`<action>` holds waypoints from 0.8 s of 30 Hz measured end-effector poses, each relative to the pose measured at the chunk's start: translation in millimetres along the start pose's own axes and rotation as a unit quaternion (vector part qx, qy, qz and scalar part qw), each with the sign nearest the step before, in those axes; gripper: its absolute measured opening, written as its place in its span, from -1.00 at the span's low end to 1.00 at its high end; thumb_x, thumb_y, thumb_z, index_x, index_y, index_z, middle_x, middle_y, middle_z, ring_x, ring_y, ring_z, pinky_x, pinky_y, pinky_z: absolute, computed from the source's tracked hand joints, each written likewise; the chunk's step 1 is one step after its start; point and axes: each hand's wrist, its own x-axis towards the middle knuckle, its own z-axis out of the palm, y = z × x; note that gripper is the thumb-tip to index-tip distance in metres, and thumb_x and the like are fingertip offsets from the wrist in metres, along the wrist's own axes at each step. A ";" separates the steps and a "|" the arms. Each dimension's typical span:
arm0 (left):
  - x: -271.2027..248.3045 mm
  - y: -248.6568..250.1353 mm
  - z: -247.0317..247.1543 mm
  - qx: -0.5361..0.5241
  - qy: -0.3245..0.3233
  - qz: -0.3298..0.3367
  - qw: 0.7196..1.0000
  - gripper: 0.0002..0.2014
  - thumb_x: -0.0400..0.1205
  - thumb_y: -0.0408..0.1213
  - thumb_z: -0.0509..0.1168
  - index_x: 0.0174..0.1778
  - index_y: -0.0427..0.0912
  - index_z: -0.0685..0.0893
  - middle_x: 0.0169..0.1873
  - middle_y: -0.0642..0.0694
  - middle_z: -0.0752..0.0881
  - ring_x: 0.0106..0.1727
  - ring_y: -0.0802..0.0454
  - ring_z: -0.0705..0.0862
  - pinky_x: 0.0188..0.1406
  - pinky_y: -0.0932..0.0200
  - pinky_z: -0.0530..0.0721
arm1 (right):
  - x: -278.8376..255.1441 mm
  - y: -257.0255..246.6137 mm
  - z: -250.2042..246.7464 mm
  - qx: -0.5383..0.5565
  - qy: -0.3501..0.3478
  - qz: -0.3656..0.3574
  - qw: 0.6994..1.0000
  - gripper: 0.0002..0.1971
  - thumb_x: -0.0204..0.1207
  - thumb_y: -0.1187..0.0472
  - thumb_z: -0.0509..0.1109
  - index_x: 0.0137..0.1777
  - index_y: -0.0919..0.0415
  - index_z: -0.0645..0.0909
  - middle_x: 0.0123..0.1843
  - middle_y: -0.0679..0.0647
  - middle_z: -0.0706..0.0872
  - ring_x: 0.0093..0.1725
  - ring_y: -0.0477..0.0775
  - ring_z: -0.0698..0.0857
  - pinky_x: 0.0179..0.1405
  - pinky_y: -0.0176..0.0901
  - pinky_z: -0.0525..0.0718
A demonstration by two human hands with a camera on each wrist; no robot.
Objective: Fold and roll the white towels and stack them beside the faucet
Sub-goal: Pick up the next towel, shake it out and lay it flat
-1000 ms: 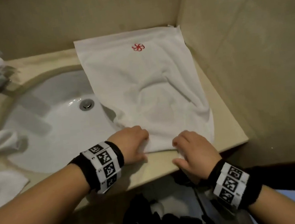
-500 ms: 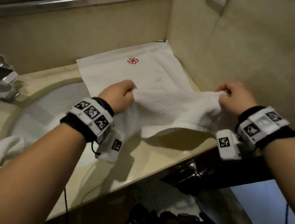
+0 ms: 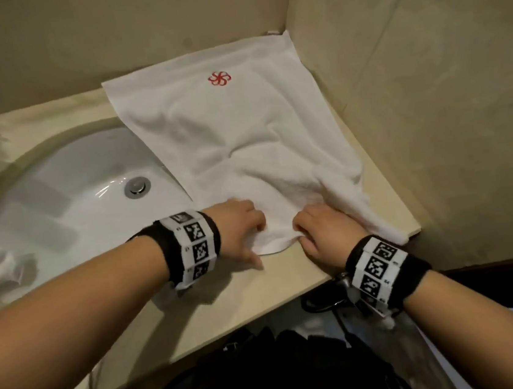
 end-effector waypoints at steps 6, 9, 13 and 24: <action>17.2 2.2 -5.1 -0.028 0.048 -0.023 0.998 -0.67 0.57 -0.12 0.23 0.26 -0.05 0.51 0.25 -0.14 0.58 0.24 -0.16 0.55 0.24 0.04 0.51 | 11.1 10.5 -32.7 0.183 0.083 0.070 0.977 -0.91 0.54 0.23 0.13 -0.15 0.02 0.39 -0.25 0.06 0.61 -0.23 0.15 0.55 -0.31 -0.10 0.31; 12.3 3.4 -28.4 -0.147 0.078 -0.057 0.984 -0.72 0.64 -0.18 0.14 0.25 -0.15 0.51 0.25 -0.20 0.62 0.24 -0.15 0.56 0.10 0.18 0.43 | 2.3 -3.5 -30.9 0.152 0.048 0.039 0.986 -0.63 0.42 -0.22 0.20 0.13 -0.06 0.36 -0.17 -0.13 0.52 -0.18 -0.01 0.55 -0.23 -0.13 0.44; -15.1 18.9 -54.7 -0.227 0.203 -0.050 0.951 -0.76 0.65 -0.28 0.14 0.21 -0.15 0.56 0.18 -0.14 0.65 0.19 -0.05 0.57 -0.06 0.31 0.34 | -2.9 -14.3 -20.2 0.130 0.097 0.073 0.984 -0.68 0.42 0.04 0.30 0.13 0.10 0.41 -0.02 0.08 0.60 0.02 0.17 0.61 -0.14 -0.13 0.44; -119.3 50.2 16.0 -0.213 0.260 -0.268 0.903 -0.73 0.64 -0.42 0.11 0.22 -0.22 0.59 0.23 -0.25 0.64 0.22 -0.15 0.57 0.11 0.17 0.42 | -84.9 31.5 -62.5 0.119 0.204 0.026 0.971 -0.65 0.34 0.45 0.20 0.01 0.07 0.60 0.04 0.17 0.70 0.02 0.22 0.64 -0.08 -0.14 0.51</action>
